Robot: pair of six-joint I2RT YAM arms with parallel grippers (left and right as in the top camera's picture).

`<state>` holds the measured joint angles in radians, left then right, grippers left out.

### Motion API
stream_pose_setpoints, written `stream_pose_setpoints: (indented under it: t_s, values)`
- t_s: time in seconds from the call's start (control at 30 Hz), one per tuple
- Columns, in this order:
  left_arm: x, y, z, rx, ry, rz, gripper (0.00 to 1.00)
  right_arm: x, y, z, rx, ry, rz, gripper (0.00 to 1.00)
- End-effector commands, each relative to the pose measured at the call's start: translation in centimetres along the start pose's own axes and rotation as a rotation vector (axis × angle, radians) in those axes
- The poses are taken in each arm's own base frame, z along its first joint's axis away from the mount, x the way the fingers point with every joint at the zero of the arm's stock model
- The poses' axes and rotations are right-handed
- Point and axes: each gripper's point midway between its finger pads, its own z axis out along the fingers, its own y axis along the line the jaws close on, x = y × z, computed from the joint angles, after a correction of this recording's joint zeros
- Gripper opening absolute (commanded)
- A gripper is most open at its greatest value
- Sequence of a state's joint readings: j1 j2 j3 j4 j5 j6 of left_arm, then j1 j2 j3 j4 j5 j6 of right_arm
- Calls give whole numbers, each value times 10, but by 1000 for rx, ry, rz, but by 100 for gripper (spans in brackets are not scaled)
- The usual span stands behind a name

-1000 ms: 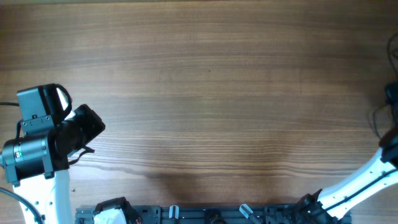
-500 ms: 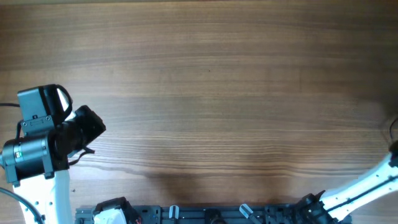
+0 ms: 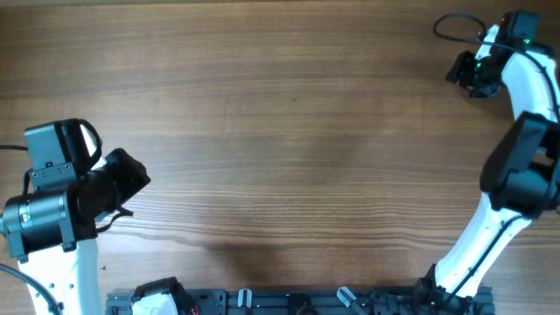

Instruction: Untangle cables

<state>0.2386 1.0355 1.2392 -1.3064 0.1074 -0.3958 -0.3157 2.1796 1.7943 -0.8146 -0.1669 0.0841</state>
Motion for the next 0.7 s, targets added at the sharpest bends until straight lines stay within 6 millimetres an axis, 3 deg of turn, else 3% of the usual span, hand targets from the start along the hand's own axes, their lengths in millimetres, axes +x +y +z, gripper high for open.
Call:
stream_pose_setpoints:
  t_s: [0.0,0.03,0.17,0.23,0.3,0.47,0.53,0.67]
  values:
    - [-2,-4,-4,19,-9,-2,44,-29,19,-106,12,-176,-249,53]
    - [-2,-4,-4,19,-9,-2,46,-28,28,-142,-4,-226,-253,52]
    - [-2,-4,-4,19,-9,32,50,-13,78,-243,-185,-394,-401,52]
    - [-3,-2,-4,11,-13,54,55,4,93,-280,-245,-438,-425,52]
    - [-5,2,-4,-15,-25,54,56,33,108,-328,-304,-490,-448,52]
    - [-6,2,-4,-17,-30,58,57,84,139,-415,-413,-672,-575,47]
    - [-8,1,-4,-14,-37,89,57,130,155,-460,-471,-767,-695,46]
    - [-11,0,-4,-10,-47,105,57,210,168,-513,-470,-933,-914,44]
